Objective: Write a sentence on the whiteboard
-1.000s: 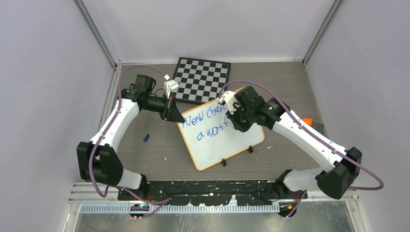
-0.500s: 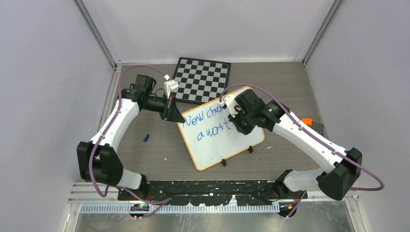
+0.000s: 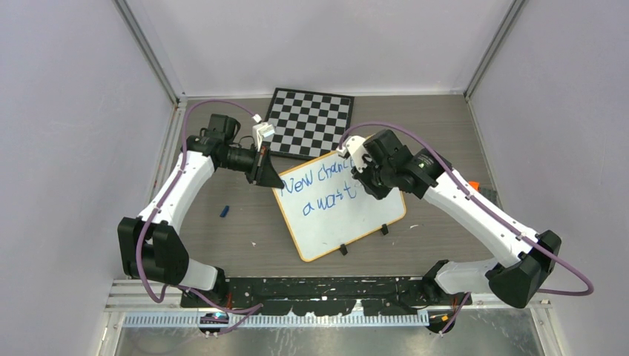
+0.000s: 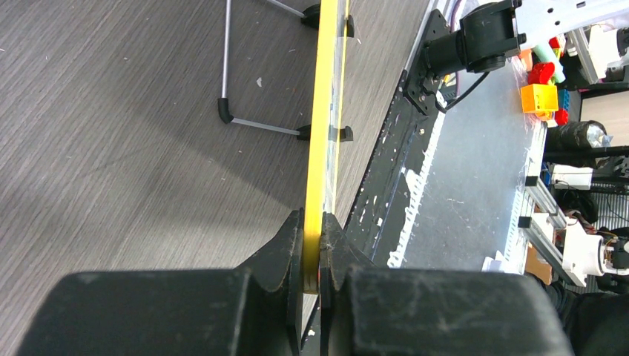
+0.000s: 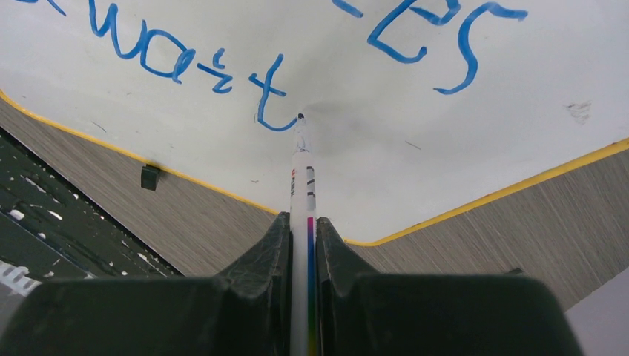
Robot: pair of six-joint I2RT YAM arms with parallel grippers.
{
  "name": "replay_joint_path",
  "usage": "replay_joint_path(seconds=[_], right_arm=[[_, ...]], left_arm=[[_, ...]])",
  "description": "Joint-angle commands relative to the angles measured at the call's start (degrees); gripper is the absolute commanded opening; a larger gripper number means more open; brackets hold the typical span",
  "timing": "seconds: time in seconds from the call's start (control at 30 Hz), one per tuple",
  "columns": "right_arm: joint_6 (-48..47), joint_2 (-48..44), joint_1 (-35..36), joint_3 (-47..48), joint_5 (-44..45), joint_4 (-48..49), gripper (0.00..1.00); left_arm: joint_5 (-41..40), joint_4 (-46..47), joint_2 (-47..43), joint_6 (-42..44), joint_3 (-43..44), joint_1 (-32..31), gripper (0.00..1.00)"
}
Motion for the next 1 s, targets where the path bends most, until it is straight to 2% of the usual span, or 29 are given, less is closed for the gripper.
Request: replay_joint_path(seconds=[0.0,0.47,0.73,0.9,0.97], right_arm=[[-0.7,-3.1,-0.2,0.7,0.7,-1.8,0.00],[-1.3,0.2,-0.6,-3.9,4.4,3.0,0.00],[-0.9,-0.9,-0.6,-1.8,2.6,0.6,0.00],[0.6,-2.4,-0.6,4.7,-2.6,-2.1,0.00],[1.6,-1.8,-0.7,8.9,-4.9,-3.2,0.00]], left_arm=[[-5.5,0.4,0.8,2.3,0.4,-1.2,0.00],[-6.2,0.3,0.7,2.8,0.0,-1.2,0.00],[-6.4,0.2,0.8,2.6,0.3,-1.2,0.02],[-6.7,-0.4,0.3,2.3,1.3,-1.2,0.63],[-7.4,-1.3,-0.6,2.4,2.2,-1.2,0.76]])
